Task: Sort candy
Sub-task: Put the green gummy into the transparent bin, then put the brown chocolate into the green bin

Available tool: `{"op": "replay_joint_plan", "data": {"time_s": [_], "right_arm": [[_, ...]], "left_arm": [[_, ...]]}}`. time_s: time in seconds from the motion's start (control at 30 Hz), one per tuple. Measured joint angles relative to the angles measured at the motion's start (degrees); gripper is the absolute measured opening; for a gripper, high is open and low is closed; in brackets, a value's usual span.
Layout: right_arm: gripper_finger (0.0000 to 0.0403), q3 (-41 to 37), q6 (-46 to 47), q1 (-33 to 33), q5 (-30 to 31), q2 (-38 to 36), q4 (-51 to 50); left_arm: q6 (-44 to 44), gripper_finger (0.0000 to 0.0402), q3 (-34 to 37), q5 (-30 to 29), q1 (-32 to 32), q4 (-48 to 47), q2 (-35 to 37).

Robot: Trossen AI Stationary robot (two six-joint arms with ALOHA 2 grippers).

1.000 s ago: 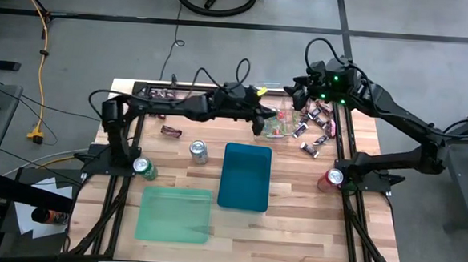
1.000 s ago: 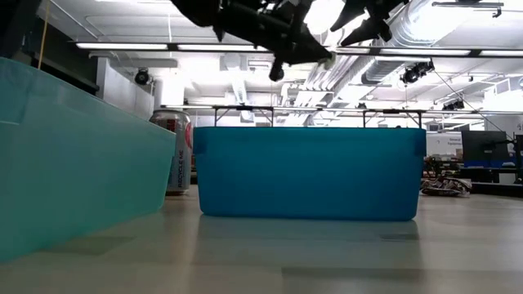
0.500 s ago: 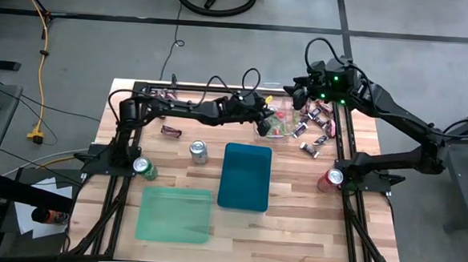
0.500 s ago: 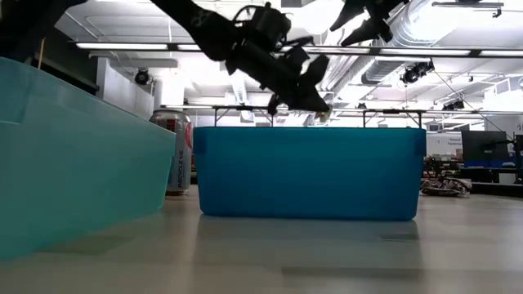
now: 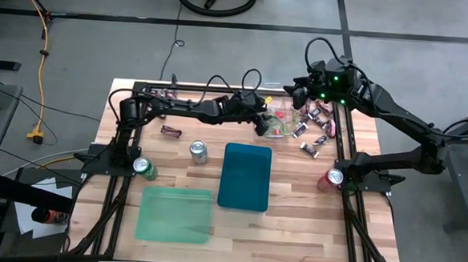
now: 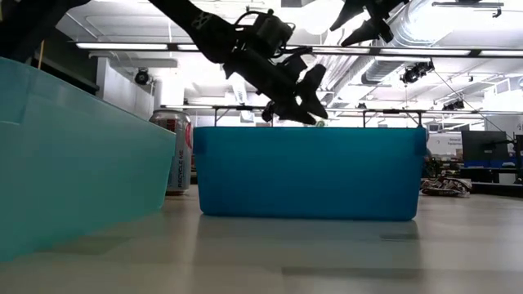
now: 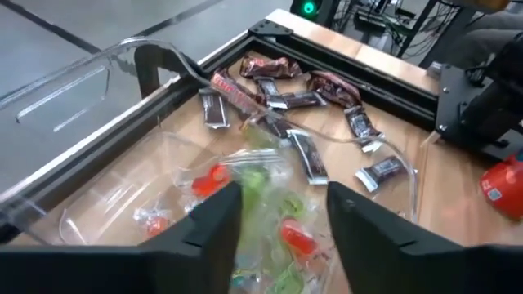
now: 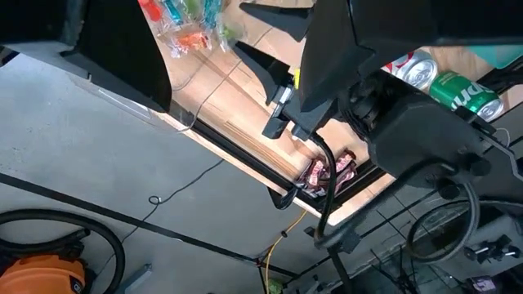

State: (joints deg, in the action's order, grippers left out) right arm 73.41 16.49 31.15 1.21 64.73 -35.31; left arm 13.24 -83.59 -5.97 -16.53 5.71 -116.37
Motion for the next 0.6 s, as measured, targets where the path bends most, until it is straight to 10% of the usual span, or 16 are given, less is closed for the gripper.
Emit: {"op": "replay_joint_plan", "data": {"time_s": [0.6], "right_arm": [[0.0264,0.0,1.14,-0.02,2.24,0.09,-0.02]], "left_arm": [[6.01,0.0257,-0.02,10.63,-1.16,-5.1,3.46]]}}
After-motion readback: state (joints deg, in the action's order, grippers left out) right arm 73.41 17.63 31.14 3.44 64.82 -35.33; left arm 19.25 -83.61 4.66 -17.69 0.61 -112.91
